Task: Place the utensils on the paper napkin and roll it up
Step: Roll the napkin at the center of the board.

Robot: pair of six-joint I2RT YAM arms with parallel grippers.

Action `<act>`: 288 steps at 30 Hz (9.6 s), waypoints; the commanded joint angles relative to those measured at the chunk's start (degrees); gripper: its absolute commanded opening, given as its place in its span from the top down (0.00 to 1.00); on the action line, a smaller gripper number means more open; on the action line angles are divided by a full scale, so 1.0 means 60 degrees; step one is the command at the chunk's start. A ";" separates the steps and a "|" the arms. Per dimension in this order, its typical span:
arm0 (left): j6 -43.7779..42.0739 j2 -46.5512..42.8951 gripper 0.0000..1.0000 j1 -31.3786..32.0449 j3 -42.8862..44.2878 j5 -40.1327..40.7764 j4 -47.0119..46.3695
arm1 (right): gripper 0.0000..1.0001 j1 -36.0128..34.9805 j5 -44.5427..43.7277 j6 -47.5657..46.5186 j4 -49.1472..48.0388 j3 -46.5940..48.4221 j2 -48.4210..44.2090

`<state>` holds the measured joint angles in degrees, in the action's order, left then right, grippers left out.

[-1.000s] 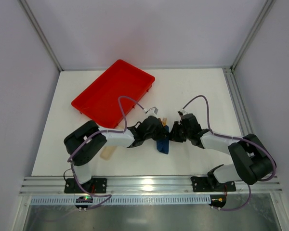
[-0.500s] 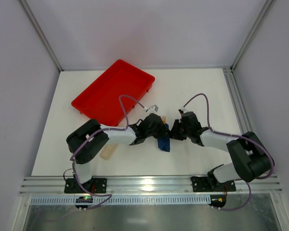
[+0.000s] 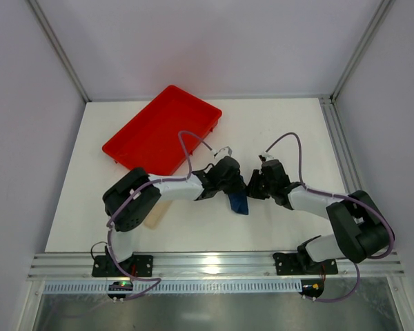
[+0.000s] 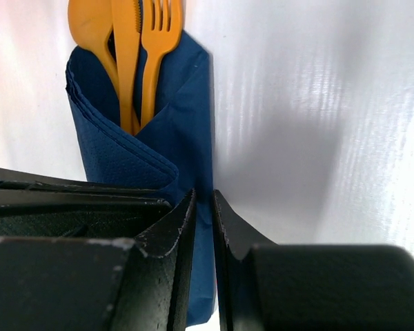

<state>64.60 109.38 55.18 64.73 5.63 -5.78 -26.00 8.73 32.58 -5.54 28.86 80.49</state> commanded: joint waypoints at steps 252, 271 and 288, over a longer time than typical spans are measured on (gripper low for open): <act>-0.1831 0.1823 0.94 -0.1696 -0.0066 -0.4146 -0.1702 | 0.65 0.1008 -0.0270 0.0957 -0.0716 0.0272 -0.0526; -0.2490 0.1970 0.95 -0.1360 0.0022 -0.5156 -0.3196 | 0.85 0.1008 0.0127 0.1997 -0.2518 0.0508 0.1849; -0.2066 0.1853 0.88 -0.1564 -0.0065 -0.4205 -0.2274 | 0.63 0.1110 -0.0327 0.0930 -0.0650 0.0448 -0.0007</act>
<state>51.57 120.90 46.83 64.99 -23.31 -22.46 -19.68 9.06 43.18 -16.43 30.87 86.91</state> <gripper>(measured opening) 0.109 0.329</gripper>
